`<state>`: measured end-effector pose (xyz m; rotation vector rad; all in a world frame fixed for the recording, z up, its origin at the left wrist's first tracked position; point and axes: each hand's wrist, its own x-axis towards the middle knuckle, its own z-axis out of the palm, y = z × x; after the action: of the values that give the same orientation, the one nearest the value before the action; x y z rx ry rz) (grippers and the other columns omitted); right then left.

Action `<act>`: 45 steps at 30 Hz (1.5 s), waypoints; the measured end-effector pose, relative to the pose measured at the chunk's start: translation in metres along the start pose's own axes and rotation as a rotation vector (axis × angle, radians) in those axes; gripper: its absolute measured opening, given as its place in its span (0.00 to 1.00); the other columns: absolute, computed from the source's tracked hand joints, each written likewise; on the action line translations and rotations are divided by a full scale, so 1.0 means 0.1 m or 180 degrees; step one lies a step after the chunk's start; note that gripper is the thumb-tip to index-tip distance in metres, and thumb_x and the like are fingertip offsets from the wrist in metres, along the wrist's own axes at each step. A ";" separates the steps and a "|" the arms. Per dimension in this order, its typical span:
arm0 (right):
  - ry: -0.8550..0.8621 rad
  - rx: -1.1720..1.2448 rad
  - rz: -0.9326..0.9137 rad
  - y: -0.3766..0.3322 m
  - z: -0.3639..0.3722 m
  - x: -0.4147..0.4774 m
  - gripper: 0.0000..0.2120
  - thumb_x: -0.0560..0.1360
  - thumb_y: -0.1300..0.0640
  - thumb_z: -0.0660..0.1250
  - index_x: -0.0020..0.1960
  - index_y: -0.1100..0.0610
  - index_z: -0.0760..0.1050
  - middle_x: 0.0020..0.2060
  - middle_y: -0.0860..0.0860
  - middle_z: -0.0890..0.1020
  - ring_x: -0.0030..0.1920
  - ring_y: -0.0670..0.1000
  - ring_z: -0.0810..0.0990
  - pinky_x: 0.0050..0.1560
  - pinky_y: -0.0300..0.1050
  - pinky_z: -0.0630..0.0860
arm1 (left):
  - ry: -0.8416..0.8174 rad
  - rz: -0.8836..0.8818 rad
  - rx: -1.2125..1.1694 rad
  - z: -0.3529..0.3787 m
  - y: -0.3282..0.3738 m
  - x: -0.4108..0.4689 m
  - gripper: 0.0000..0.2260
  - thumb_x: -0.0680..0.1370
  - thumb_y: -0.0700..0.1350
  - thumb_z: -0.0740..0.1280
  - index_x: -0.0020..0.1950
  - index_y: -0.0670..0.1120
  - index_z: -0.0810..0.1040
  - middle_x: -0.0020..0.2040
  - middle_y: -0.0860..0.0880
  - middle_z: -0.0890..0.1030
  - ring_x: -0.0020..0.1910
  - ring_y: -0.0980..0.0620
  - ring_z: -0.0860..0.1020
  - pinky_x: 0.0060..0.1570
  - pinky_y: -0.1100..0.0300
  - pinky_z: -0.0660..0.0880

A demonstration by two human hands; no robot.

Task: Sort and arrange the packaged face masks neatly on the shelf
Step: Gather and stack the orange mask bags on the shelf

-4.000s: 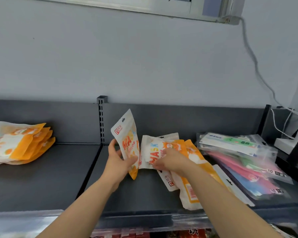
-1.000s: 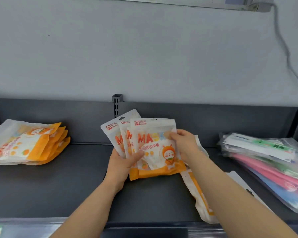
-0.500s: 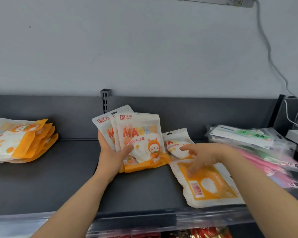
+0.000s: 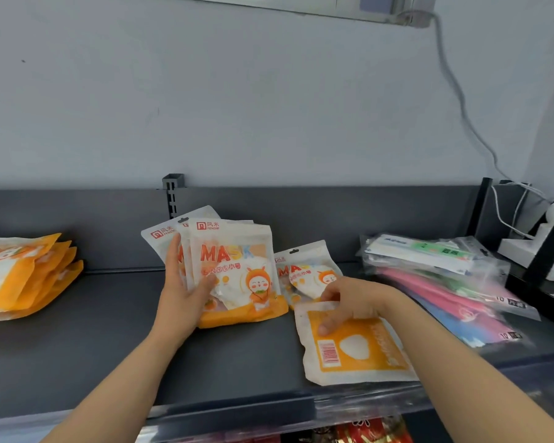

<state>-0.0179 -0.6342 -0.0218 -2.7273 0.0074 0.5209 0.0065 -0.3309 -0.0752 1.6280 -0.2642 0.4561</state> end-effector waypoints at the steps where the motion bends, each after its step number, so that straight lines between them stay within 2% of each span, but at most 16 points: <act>1: 0.0034 0.0045 -0.0031 0.00 0.00 0.01 0.35 0.58 0.36 0.78 0.60 0.41 0.70 0.55 0.43 0.76 0.53 0.47 0.78 0.57 0.49 0.78 | -0.0024 0.0022 0.0008 0.00 0.00 0.00 0.37 0.78 0.40 0.69 0.74 0.69 0.54 0.71 0.62 0.67 0.58 0.67 0.75 0.44 0.72 0.76; 7: 0.0457 0.0266 -0.0334 -0.02 -0.09 0.04 0.18 0.67 0.47 0.77 0.53 0.44 0.76 0.50 0.43 0.79 0.50 0.47 0.79 0.55 0.45 0.78 | -0.0130 -0.0005 -0.0007 0.02 0.00 0.01 0.19 0.80 0.41 0.66 0.60 0.66 0.75 0.63 0.62 0.75 0.61 0.57 0.77 0.54 0.57 0.79; 10: 0.0987 0.0554 -0.0663 -0.07 -0.33 -0.05 0.03 0.71 0.48 0.73 0.44 0.43 0.82 0.39 0.42 0.84 0.42 0.45 0.82 0.43 0.40 0.78 | -0.0104 -0.0185 -0.0076 0.01 -0.02 0.04 0.15 0.80 0.42 0.66 0.55 0.64 0.80 0.61 0.65 0.75 0.62 0.57 0.76 0.56 0.57 0.79; 15: 0.2004 0.2199 -0.1475 -0.28 -0.81 -0.27 0.05 0.74 0.52 0.70 0.45 0.41 0.82 0.42 0.42 0.85 0.42 0.42 0.84 0.43 0.42 0.77 | -0.0015 -0.0283 -0.0023 -0.01 -0.01 0.05 0.14 0.80 0.43 0.66 0.56 0.62 0.80 0.61 0.64 0.76 0.60 0.61 0.75 0.49 0.70 0.76; 18: 0.2448 0.2750 -0.2015 -0.55 -0.72 -0.25 0.10 0.76 0.58 0.69 0.43 0.42 0.82 0.42 0.42 0.85 0.42 0.41 0.83 0.40 0.34 0.77 | 0.0031 -0.0340 -0.0020 0.01 0.02 0.05 0.11 0.80 0.46 0.66 0.57 0.61 0.79 0.59 0.64 0.78 0.58 0.62 0.77 0.49 0.69 0.76; 20: 0.2391 0.2797 -0.2158 -0.71 -0.52 -0.17 0.11 0.76 0.59 0.69 0.42 0.43 0.81 0.44 0.41 0.85 0.45 0.39 0.82 0.42 0.30 0.76 | 0.0081 -0.0410 -0.0147 0.01 0.04 0.03 0.09 0.80 0.51 0.66 0.59 0.59 0.79 0.58 0.60 0.80 0.57 0.60 0.79 0.53 0.62 0.78; 22: 0.2082 0.2490 -0.2117 -0.76 -0.29 -0.05 0.13 0.75 0.60 0.69 0.40 0.42 0.82 0.54 0.39 0.81 0.58 0.37 0.76 0.58 0.36 0.73 | 0.0139 -0.0479 -0.0237 0.01 0.07 0.02 0.10 0.79 0.55 0.65 0.59 0.59 0.79 0.57 0.59 0.81 0.55 0.59 0.80 0.52 0.59 0.79; 25: 0.1430 0.1794 -0.1746 -0.64 -0.01 0.11 0.19 0.74 0.63 0.70 0.35 0.40 0.82 0.75 0.40 0.61 0.75 0.44 0.52 0.73 0.51 0.53 | 0.0227 -0.0466 -0.0364 0.01 0.11 0.00 0.11 0.79 0.58 0.62 0.56 0.58 0.80 0.50 0.60 0.84 0.50 0.61 0.82 0.46 0.63 0.77; 27: 0.1218 0.1611 -0.1697 -0.53 0.10 0.18 0.14 0.73 0.61 0.73 0.35 0.44 0.84 0.77 0.40 0.54 0.77 0.45 0.45 0.73 0.49 0.48 | 0.0255 -0.0443 -0.0471 0.01 0.13 0.00 0.12 0.80 0.59 0.60 0.54 0.56 0.81 0.48 0.61 0.84 0.48 0.61 0.82 0.45 0.63 0.75; 31: 0.1165 0.1252 -0.1826 -0.43 0.25 0.28 0.15 0.72 0.68 0.70 0.33 0.52 0.84 0.71 0.35 0.59 0.75 0.44 0.57 0.72 0.43 0.58 | 0.0232 -0.0543 -0.0661 -0.01 0.13 0.00 0.18 0.72 0.63 0.65 0.55 0.55 0.78 0.53 0.55 0.84 0.50 0.56 0.83 0.40 0.63 0.79; 34: 0.0968 0.0944 -0.1832 -0.51 0.33 0.31 0.26 0.70 0.72 0.65 0.33 0.41 0.83 0.70 0.35 0.62 0.72 0.44 0.61 0.64 0.33 0.62 | 0.0214 -0.0658 -0.0606 0.00 0.12 0.03 0.17 0.67 0.57 0.74 0.54 0.57 0.77 0.58 0.55 0.80 0.52 0.53 0.82 0.42 0.57 0.82; 37: 0.1016 0.0583 -0.1797 -0.64 0.33 0.41 0.26 0.67 0.69 0.70 0.64 0.53 0.78 0.73 0.49 0.64 0.72 0.51 0.63 0.65 0.37 0.65 | 0.0138 -0.0605 -0.0403 0.01 0.09 0.05 0.19 0.69 0.44 0.79 0.53 0.56 0.75 0.59 0.55 0.79 0.55 0.53 0.81 0.48 0.53 0.82; 39: 0.1177 0.0847 -0.1574 -0.69 0.26 0.44 0.34 0.65 0.64 0.73 0.70 0.54 0.70 0.72 0.50 0.62 0.73 0.51 0.61 0.70 0.44 0.64 | 0.0082 -0.0538 -0.0332 0.00 0.06 0.05 0.18 0.71 0.40 0.77 0.53 0.57 0.74 0.59 0.55 0.79 0.56 0.53 0.81 0.48 0.54 0.82; 41: 0.1333 0.1265 -0.1456 -0.67 0.19 0.46 0.29 0.66 0.64 0.73 0.65 0.48 0.74 0.73 0.47 0.59 0.73 0.49 0.59 0.69 0.43 0.64 | 0.0036 -0.0494 -0.0318 -0.01 0.03 0.05 0.16 0.74 0.40 0.74 0.53 0.57 0.75 0.61 0.55 0.78 0.59 0.52 0.79 0.52 0.52 0.81; 43: 0.1443 0.0859 -0.1547 -0.61 0.16 0.49 0.21 0.73 0.68 0.66 0.58 0.46 0.77 0.74 0.47 0.59 0.72 0.49 0.61 0.63 0.37 0.67 | -0.0009 -0.0453 -0.0225 -0.02 0.00 0.05 0.13 0.76 0.40 0.71 0.54 0.56 0.77 0.64 0.55 0.76 0.63 0.51 0.76 0.59 0.49 0.78; 45: 0.1348 0.0818 -0.1538 -0.58 0.20 0.52 0.21 0.79 0.67 0.57 0.62 0.46 0.77 0.70 0.46 0.68 0.68 0.48 0.69 0.55 0.30 0.72 | -0.0044 -0.0402 -0.0101 -0.01 0.00 0.05 0.10 0.78 0.42 0.69 0.55 0.57 0.80 0.65 0.54 0.74 0.66 0.51 0.73 0.61 0.51 0.76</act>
<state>0.0274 -0.5701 -0.0373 -2.4121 -0.4314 -0.1833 0.0109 -0.3298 -0.0725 1.6068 -0.1768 0.3428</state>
